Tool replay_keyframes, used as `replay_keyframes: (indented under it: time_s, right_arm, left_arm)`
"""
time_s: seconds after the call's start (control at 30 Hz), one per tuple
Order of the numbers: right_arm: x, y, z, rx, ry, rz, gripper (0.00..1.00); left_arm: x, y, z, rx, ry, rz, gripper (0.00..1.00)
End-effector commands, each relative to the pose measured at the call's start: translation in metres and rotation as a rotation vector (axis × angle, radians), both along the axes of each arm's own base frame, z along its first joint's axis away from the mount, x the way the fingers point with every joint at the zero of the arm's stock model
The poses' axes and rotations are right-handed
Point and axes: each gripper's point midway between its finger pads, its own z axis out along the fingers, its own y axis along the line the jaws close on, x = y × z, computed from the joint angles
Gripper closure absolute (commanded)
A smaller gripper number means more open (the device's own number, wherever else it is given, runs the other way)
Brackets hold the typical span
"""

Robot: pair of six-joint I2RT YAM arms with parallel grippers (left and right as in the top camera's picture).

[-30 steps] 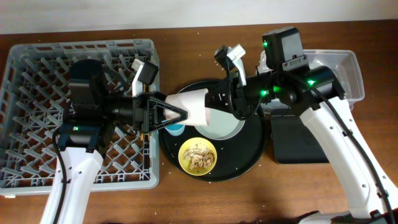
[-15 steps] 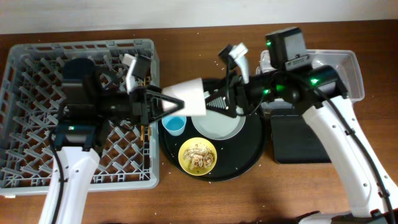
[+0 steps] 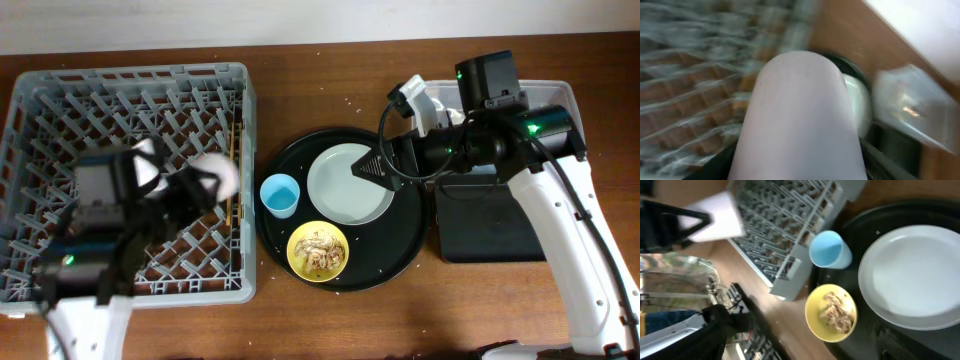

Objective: Sort waste into correct bins and load items into the dishwasher rack
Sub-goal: 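Place the pink cup in the rack's front-left corner with the left gripper, then grasp the blue cup with the right gripper and lift it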

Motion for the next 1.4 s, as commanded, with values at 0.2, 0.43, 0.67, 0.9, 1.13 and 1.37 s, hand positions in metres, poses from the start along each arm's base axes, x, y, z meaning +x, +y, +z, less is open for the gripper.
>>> replay_keyframes:
  time_s: [0.2,0.43,0.67,0.9,1.13,1.37]
  right_arm:
    - [-0.002,-0.006,0.004,-0.034,-0.018,-0.025,0.05]
    - [-0.005,-0.007,0.002,-0.037,-0.005,-0.024,0.05]
    - [-0.005,-0.007,0.002,-0.038,-0.004,-0.024,0.05]
    - [-0.005,-0.007,0.002,-0.038,-0.004,-0.024,0.02]
    - [-0.001,-0.006,0.004,-0.031,-0.014,-0.031,0.02]
    - [0.010,0.041,-0.072,-0.252,0.087,0.022,0.37]
  left_arm:
    - [-0.065,0.189,-0.038,0.273,0.329,0.742,0.56]
    - [-0.076,0.248,-0.097,0.146,0.523,0.902,0.60]
    - [-0.074,0.257,-0.140,-0.008,0.618,0.905,0.26]
    - [-0.040,0.238,-0.102,-0.107,0.500,0.722,0.01]
    - [0.069,0.071,-0.006,0.143,0.096,-0.186,0.06]
    - [0.084,-0.037,-0.018,0.370,0.087,-0.453,0.05]
